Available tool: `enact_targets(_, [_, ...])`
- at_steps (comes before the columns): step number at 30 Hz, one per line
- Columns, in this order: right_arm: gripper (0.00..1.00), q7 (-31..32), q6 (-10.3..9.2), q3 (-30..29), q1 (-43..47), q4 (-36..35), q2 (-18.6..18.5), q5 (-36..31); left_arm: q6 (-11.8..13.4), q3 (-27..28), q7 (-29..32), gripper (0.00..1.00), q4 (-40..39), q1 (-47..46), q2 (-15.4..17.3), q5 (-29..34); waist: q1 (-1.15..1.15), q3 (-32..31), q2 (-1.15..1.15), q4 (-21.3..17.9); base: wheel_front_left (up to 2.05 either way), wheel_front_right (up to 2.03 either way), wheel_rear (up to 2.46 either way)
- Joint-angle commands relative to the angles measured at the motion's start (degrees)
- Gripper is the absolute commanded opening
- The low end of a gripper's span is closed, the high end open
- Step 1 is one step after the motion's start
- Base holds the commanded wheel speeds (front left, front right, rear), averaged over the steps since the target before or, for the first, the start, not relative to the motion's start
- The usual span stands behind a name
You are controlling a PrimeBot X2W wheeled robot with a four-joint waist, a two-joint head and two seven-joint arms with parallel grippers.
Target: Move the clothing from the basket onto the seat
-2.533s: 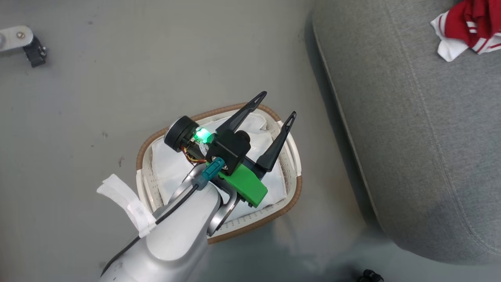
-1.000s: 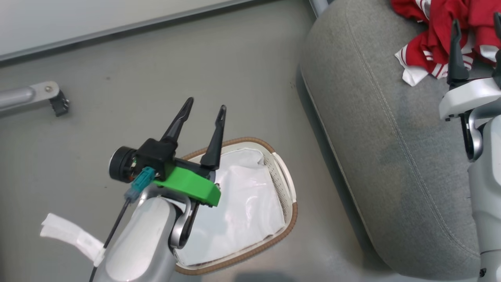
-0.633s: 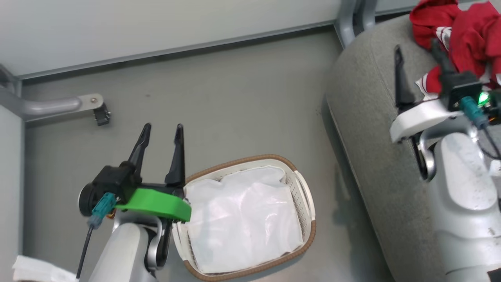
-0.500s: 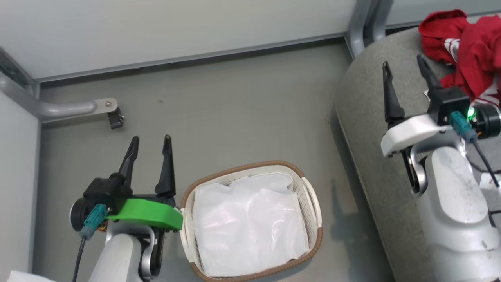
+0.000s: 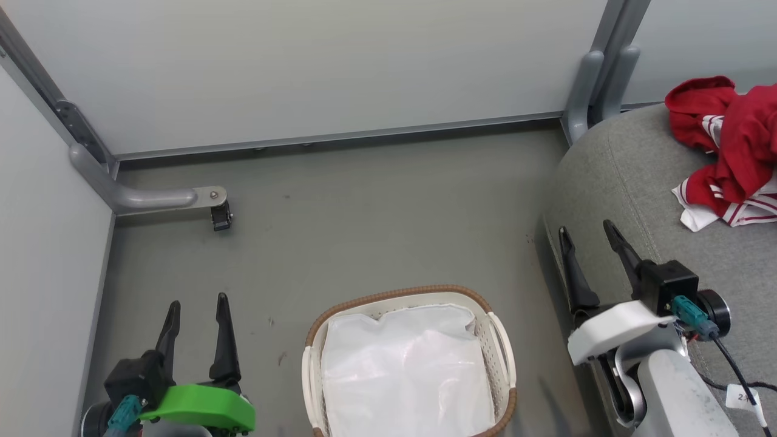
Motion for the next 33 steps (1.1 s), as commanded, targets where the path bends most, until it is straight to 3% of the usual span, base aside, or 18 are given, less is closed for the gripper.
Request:
enact_targets(1, [1.0,-0.1,-0.08,0.0,1.9,-0.6,-0.3,0.5,-0.4,0.5,0.0,1.0,-0.3,1.4,-0.1,0.4,0.0,-1.8,0.0,0.1,0.0,0.0,0.0])
enact_targets(10, [1.0,-0.1,-0.08,-0.4,7.0,-2.0,-0.3,1.4,-0.5,1.0,0.0,1.0,-1.2,5.2,-0.3,-0.9,0.0,-3.2,0.0,-0.3,0.0,0.0,0.0])
enact_targets(26, [1.0,-0.1,-0.08,-0.5,8.0,-2.4,-0.3,2.2,-0.1,0.4,0.0,1.0,-1.3,5.8,-0.3,-1.6,0.0,-3.5,0.0,-0.1,0.0,0.0,0.0])
enact_targets(27, [0.0,0.0,0.0,-0.4,7.3,-2.2,0.0,1.9,0.0,0.3,0.0,0.0,-1.3,5.3,-0.3,-1.2,0.0,-3.5,0.0,-0.1,0.0,0.0,0.0])
enact_targets(33, [0.0,1.1,0.0,-0.8,7.8,-0.4,0.3,5.1,-0.2,0.6,0.9,0.0,0.5,5.0,-0.4,-4.1,0.0,-3.6,0.0,-0.2,0.0,0.0,0.0])
